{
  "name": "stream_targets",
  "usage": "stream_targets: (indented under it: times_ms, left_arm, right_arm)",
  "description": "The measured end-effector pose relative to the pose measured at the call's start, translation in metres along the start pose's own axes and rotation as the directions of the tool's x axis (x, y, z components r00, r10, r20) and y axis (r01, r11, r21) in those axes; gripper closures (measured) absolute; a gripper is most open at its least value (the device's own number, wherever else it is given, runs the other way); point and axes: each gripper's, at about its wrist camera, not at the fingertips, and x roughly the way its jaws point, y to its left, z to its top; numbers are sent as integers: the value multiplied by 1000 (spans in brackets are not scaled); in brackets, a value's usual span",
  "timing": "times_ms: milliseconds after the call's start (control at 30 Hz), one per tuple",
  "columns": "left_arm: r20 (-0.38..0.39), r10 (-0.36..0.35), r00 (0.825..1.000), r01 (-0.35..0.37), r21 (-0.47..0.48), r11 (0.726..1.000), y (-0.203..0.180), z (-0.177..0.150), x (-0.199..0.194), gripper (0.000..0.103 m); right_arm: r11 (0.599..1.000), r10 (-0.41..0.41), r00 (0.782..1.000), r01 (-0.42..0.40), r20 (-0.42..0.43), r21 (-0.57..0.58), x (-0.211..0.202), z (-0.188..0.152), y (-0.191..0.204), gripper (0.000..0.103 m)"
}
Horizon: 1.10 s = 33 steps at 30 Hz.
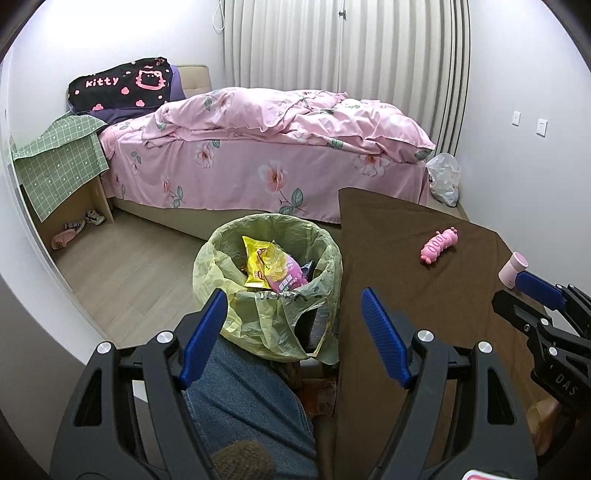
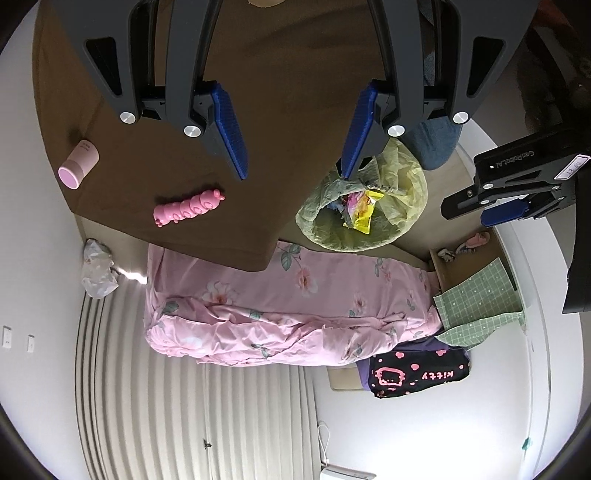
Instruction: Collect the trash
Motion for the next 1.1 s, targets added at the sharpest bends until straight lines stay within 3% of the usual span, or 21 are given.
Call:
stream_targets:
  times_ms: [1100]
  left_arm:
    - [-24,-18,1000,18,6,1000,0,-2,8,32]
  right_arm:
    - [1000,-12,1000,12,-13,4,4,-3,0,53]
